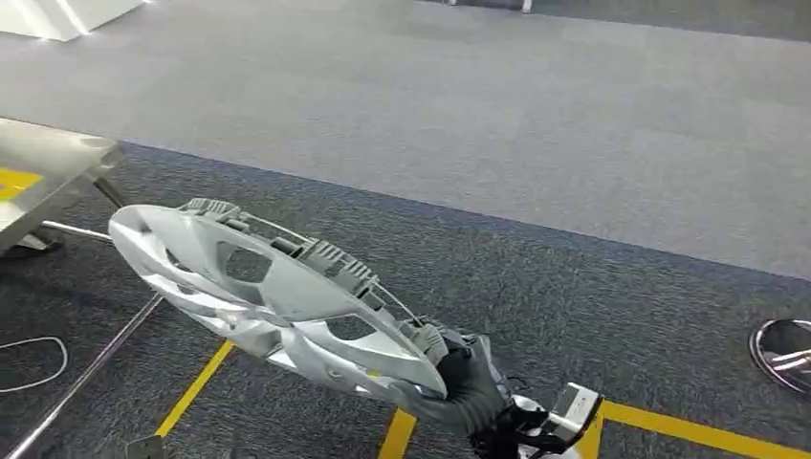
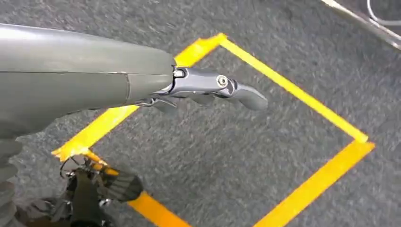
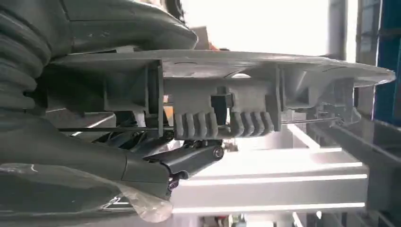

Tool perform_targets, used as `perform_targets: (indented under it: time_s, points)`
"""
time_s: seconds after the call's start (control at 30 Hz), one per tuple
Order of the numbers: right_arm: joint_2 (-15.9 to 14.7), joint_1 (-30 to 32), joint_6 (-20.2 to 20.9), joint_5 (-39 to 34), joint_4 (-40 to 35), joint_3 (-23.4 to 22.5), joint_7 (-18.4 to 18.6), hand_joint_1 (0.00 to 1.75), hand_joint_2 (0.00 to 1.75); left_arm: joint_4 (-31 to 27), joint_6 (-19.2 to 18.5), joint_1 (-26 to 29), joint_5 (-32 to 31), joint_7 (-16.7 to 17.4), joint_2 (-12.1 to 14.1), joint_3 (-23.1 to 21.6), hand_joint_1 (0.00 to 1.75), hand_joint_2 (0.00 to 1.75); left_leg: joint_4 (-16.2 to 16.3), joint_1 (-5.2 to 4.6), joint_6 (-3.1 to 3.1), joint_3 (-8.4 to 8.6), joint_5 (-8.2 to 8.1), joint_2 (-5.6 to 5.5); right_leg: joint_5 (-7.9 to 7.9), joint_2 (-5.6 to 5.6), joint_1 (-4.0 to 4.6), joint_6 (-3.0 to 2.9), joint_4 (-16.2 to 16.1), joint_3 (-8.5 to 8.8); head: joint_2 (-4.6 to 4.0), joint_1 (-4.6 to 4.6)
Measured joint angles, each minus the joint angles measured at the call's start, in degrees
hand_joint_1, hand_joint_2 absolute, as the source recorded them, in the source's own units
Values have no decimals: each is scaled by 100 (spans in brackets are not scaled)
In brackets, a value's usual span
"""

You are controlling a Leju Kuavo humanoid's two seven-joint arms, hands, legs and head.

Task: Take the parts from the cabinet and place them on the table.

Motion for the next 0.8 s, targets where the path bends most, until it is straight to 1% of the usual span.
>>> perform_targets:
  time_s: [0.03, 0.07, 0.1, 0.13, 0.17, 0.2, 0.23, 0.27, 0.3, 0.33, 0.37, 0.4, 0.43, 0.47, 0.5, 0.53, 0.57, 0.6, 0.63, 0.67, 0.7, 0.73, 0.77, 0.8]
  points:
    - [-13, -17, -65, 2, 2, 41, -9, 175, 175, 0, 11, -16, -4, 19, 4, -2, 0, 175, 36, 20, -20, -50, 4, -81, -17, -34, -14, 24, -132, 75, 0, 18]
    - [-31, -29, -122, 4, 13, 85, -4, 175, 175, 0, 26, -7, -4, 42, 4, -2, 0, 175, 9, 53, -65, -74, 28, -145, -16, -79, 17, 20, -105, 74, 0, 9]
    - [-44, -52, -170, 13, 24, 125, 2, 175, 175, 0, 37, 12, -2, 50, 4, -2, 0, 175, -7, 73, -92, -81, 39, -210, -18, -130, 35, 15, -104, 86, 0, 18]
    - [-50, -65, -205, 20, 35, 157, 4, 175, 175, 0, 39, 21, 0, 55, 11, -2, 0, 175, -7, 69, -122, -87, 38, -291, -7, -215, 25, -10, -139, 108, 0, 4]
    - [-52, -76, -229, 20, 35, 181, 2, 175, 175, 0, 42, 28, 5, 57, 35, -2, 0, 175, 39, 60, -135, -93, -8, -107, 11, -314, -5, -47, -190, 147, 0, 7]
    - [-52, -84, -238, 22, 35, 216, -2, 175, 175, 0, 44, 22, 9, 57, 33, -2, 0, 175, 207, 20, -173, -163, -123, 241, 4, -386, 3, -81, -220, 184, 0, -32]
    - [-59, -90, -247, 24, 35, 236, -4, 175, 175, 0, 41, 7, 13, 59, 33, -2, 0, 175, 589, 24, -209, -344, -331, 436, -6, -489, 15, -95, -226, 210, 0, -29]
    - [-63, -90, -260, 24, 35, 242, -9, 175, 175, 0, 39, -7, 13, 59, 33, -2, 0, 175, 1048, 38, -231, -571, -529, 517, -26, -591, 24, -121, -226, 225, 0, -30]
    - [-76, -90, -275, 24, 35, 253, -9, 175, 175, 0, 33, -9, 11, 63, 31, -2, 0, 175, 1525, 59, -253, -815, -698, 554, -49, -705, 25, -133, -225, 239, 0, -31]
    - [-83, -86, -286, 28, 37, 260, -4, 175, 175, 0, 33, -3, 4, 66, 31, -2, 0, 175, 1769, 81, -276, -947, -734, 562, -69, -793, 25, -129, -225, 254, 0, -33]
    - [-85, -83, -326, 42, 46, 269, 0, 175, 175, 0, 37, 10, -4, 79, 31, -2, 0, 175, 1718, 104, -293, -936, -618, 567, -90, -875, 25, -123, -225, 279, 0, -33]
    - [-87, -81, -378, 44, 50, 290, 0, 175, 175, 0, 52, 18, -9, 96, 37, 0, 0, 175, 1430, 119, -303, -802, -397, 586, -114, -950, 24, -114, -225, 306, 0, -33]
    - [-94, -82, -419, 42, 50, 323, -2, 175, 175, 0, 65, 21, -26, 116, 39, 0, 0, 175, 915, 124, -302, -552, -108, 651, -142, -1017, 24, -92, -225, 347, 0, -33]
    - [-94, -83, -457, 39, 50, 352, -2, 175, 175, 0, 74, 17, -57, 118, 39, -2, 0, 175, 373, 117, -285, -275, 144, 816, -172, -1078, 24, -70, -225, 393, 0, -35]
    - [-96, -82, -478, 28, 50, 363, -4, 175, 175, 0, 92, 4, -74, 127, 37, -2, 0, 175, 61, 49, -267, -95, 104, 1163, -203, -1142, 44, -30, -236, 419, 0, -30]
    - [-105, -83, -498, 15, 50, 363, -7, 175, 175, 0, 101, -25, -85, 135, 35, -4, 0, 175, -5, 12, -195, -96, 96, 1148, -231, -1184, 80, 11, -226, 423, 0, -37]
    - [-111, -83, -511, 15, 50, 367, -7, 175, 175, 0, 103, -27, -90, 135, 31, -7, 0, 175, 5, -1, -172, -114, 83, 1098, -244, -1251, 86, 32, -239, 447, 0, -22]
    - [-118, -84, -526, 15, 50, 376, -4, 175, 175, 0, 107, -20, -92, 135, 35, -7, 0, 175, 12, -9, -139, -119, 62, 1044, -258, -1303, 80, 58, -261, 478, 0, -37]
    - [-118, -83, -533, 15, 50, 380, -2, 175, 175, 0, 116, -12, -92, 135, 44, -7, 0, 175, -14, -20, -95, -114, 65, 958, -269, -1389, 77, 98, -291, 530, 0, -39]
    - [-118, -81, -542, 15, 42, 393, -2, 175, 175, 0, 122, -14, -92, 135, 44, -7, 0, 175, -80, 33, -38, -41, 92, 864, -323, -1405, 60, 152, -308, 542, 0, -37]
    - [-125, -92, -544, 17, 39, 402, 0, 175, 175, 0, 122, -18, -92, 133, 42, -7, 0, 175, -101, 46, 0, -12, 92, 808, -422, -1089, 44, 163, -148, 496, -2, -2]
    - [-127, -94, -544, 17, 33, 402, -7, 175, 175, 0, 125, -41, -89, 133, 44, -9, 0, 175, -101, 50, 45, -8, 91, 738, -609, -828, 38, 158, 243, 307, 0, 16]
    - [-140, -88, -546, 13, 33, 402, -13, 175, 175, 0, 147, -55, -92, 133, 39, -9, 0, 175, -101, 51, 68, -6, 79, 654, -808, -702, 38, 160, 747, 41, -2, 44]
    - [-153, -84, -551, 17, 33, 402, -13, 175, 175, 0, 164, -56, -92, 133, 33, -9, 0, 175, -100, 44, 83, -1, 68, 572, -979, -644, 41, 163, 1267, -268, 0, 48]
